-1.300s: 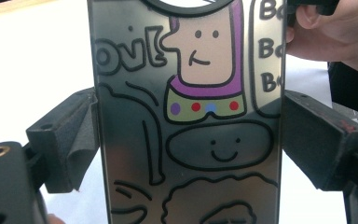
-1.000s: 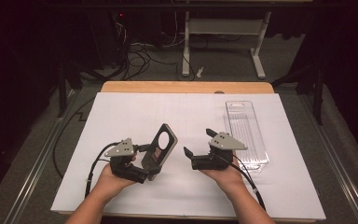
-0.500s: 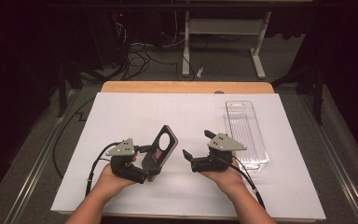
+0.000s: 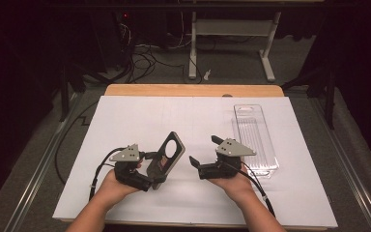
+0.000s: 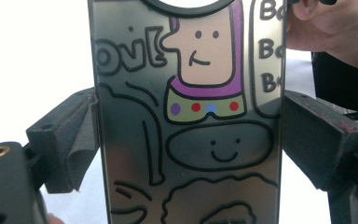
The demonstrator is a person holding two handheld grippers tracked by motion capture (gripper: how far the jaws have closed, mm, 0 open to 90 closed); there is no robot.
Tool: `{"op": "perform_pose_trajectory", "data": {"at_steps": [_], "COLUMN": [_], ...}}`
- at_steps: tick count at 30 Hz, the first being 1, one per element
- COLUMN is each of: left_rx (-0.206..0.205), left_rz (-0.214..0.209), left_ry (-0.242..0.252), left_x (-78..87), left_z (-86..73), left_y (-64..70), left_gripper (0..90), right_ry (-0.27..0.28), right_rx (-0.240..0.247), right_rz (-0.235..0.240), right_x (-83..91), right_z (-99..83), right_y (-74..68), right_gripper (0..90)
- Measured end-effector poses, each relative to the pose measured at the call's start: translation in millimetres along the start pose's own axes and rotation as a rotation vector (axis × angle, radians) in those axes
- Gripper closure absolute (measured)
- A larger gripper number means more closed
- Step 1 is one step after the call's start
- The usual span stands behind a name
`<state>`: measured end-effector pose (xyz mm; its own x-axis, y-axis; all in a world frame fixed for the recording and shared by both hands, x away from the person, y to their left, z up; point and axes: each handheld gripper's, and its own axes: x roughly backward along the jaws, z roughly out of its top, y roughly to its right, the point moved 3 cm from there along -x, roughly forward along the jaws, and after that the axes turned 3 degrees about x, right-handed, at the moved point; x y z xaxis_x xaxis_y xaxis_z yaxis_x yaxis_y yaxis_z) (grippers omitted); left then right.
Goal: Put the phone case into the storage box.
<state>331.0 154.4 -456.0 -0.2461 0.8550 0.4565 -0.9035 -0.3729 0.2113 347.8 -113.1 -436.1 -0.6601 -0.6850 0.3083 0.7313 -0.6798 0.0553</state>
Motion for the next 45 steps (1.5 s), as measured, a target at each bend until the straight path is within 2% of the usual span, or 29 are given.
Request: {"op": "perform_pose_trajectory", "data": {"at_steps": [5,10,16,35,45], "left_rx": [0.000,-0.015,-0.014,-0.036,-0.039], "left_rz": [-0.009,-0.027,-0.029,-0.065,-0.068], "left_ry": [-0.006,-0.013,-0.013,-0.027,-0.030], "left_x": [-0.6,-1.5,-1.2,-2.8,-3.5], "left_z": [-0.5,-0.6,-0.7,-0.9,-1.0], "left_y": [0.7,3.8,3.5,9.3,10.7], "left_gripper": [12.7,12.7,12.7,12.8,12.8], "right_ry": [0.001,0.005,0.003,0.043,0.047], "right_rx": [0.007,-0.006,-0.005,-0.012,0.001], "right_rz": [0.027,0.063,0.102,0.285,0.333], "right_x": [0.8,2.2,2.3,5.4,7.4], "right_z": [0.4,1.0,1.2,4.6,5.2], "right_y": [-1.5,-1.7,-3.2,-12.6,-15.7], "right_gripper": [0.2,0.2,0.2,0.3,0.2]}}
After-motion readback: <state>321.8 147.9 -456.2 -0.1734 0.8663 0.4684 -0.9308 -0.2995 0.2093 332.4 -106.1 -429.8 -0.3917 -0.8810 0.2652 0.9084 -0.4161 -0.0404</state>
